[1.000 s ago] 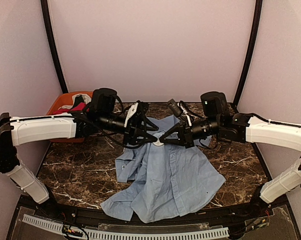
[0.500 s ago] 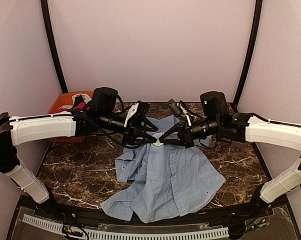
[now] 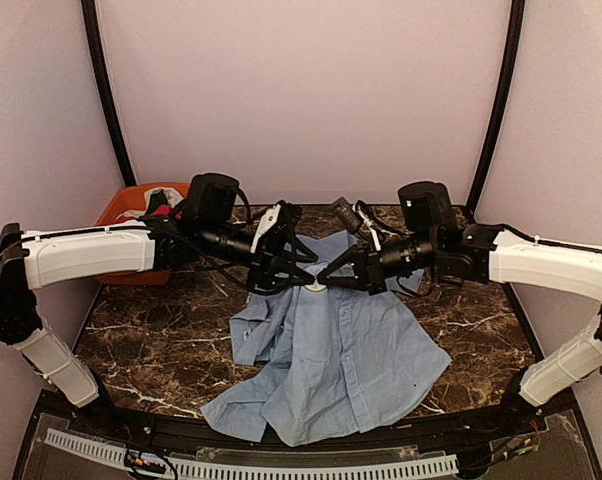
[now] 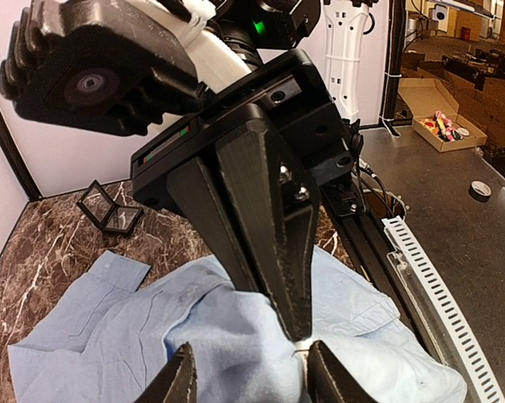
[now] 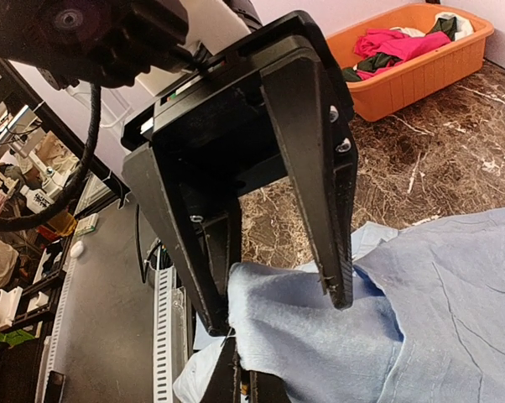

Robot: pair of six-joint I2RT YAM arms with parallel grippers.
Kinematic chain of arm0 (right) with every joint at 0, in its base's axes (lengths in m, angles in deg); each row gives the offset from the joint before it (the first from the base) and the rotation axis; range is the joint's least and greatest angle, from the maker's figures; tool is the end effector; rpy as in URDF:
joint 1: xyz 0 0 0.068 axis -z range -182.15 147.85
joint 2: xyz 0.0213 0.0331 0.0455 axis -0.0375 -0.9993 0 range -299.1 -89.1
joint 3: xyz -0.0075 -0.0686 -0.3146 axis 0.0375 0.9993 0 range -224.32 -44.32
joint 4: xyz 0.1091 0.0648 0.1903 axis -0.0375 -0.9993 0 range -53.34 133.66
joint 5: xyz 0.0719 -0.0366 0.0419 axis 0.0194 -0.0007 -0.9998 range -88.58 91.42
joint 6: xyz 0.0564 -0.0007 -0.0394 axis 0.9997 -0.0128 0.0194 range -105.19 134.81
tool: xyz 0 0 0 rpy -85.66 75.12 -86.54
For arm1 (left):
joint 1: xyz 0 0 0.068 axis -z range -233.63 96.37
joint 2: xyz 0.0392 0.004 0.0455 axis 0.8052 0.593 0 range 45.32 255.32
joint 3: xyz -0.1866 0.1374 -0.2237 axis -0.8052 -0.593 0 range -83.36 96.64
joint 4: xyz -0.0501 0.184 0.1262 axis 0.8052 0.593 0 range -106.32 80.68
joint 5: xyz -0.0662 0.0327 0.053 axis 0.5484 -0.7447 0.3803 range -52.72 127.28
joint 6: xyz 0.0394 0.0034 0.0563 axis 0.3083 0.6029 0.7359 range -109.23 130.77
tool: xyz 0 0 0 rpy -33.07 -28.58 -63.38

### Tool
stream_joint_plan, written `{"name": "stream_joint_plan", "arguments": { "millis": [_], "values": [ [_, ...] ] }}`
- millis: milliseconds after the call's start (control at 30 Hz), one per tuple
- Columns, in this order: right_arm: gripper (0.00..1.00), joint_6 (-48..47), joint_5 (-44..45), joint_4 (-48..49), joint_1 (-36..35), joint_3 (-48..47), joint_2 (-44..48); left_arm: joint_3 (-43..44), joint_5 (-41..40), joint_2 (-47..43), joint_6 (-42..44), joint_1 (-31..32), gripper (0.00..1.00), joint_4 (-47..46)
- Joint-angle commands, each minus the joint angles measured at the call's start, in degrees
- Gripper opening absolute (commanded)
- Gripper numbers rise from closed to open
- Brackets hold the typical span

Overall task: Pin the brooch onto the clothing
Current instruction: Close the brooch on the flattened clothing.

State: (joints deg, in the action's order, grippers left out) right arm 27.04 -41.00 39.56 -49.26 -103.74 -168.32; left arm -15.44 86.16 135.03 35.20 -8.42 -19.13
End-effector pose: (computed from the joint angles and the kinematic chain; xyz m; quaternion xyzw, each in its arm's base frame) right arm 0.1658 0.2336 0.3613 -0.4224 0.6864 0.5151 0.2917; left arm 0.2099 -0.2708 0.3701 0.6204 0.4712 -0.4267 0.4593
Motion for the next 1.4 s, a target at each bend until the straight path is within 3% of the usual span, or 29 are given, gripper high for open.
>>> {"name": "stream_joint_plan", "arguments": {
  "millis": [0,800,1367],
  "values": [
    [0.00,-0.89,-0.28,0.46,-0.18,-2.28,-0.65,1.82,-1.17,0.32,-0.09,-0.04,0.45,2.06],
    [0.00,-3.06,3.92,-2.38,-0.42,-3.84,-0.04,6.00,-8.17,2.86,0.61,1.05,0.43,8.83],
    [0.00,-3.50,4.50,-2.49,-0.52,-4.04,1.20,8.48,-10.36,3.81,2.49,1.67,0.24,13.65]
  ]
}}
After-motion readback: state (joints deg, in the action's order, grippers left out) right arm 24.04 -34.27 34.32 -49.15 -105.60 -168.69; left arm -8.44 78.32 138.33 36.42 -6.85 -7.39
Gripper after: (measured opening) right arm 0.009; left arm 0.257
